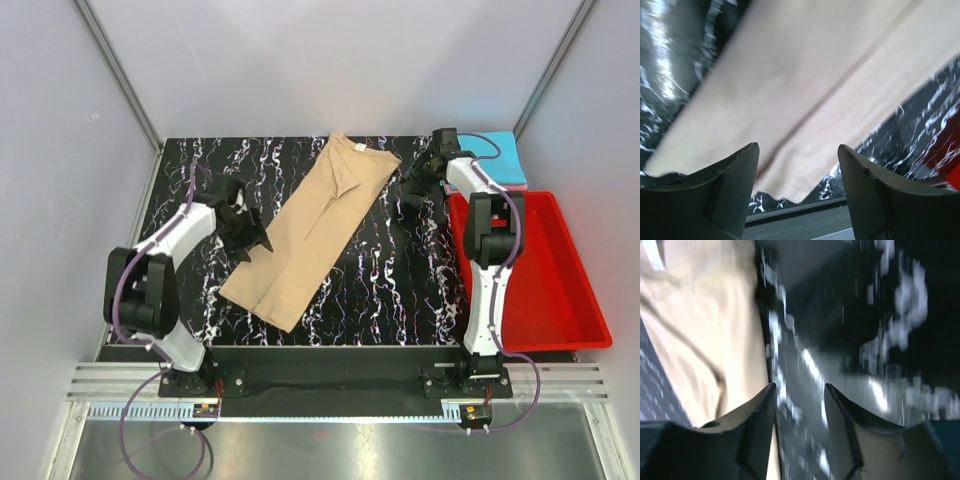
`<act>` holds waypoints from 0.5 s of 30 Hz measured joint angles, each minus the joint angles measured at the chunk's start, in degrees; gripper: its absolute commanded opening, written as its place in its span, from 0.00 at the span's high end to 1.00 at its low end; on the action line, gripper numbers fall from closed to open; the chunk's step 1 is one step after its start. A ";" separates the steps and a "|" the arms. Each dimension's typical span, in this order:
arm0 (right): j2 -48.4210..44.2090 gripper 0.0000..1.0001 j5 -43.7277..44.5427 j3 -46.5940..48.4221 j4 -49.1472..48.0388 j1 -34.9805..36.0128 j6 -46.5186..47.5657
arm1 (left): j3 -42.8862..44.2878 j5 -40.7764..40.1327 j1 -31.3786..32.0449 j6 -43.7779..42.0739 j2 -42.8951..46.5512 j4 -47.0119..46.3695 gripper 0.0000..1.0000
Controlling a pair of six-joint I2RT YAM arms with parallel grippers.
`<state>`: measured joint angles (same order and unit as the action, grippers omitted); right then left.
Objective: Fold and stack the t-shirts
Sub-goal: Fold the tshirt
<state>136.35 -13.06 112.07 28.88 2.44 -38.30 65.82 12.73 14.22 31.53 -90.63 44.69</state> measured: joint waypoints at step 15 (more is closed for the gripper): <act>-26.77 1.00 3.06 -25.14 -2.62 39.15 -6.60 | 0.04 1.99 -24.15 3.45 4.66 -4.76 0.28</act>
<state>109.58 -10.00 86.94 26.26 41.58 -44.91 65.87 14.72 -9.93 34.98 -85.97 39.92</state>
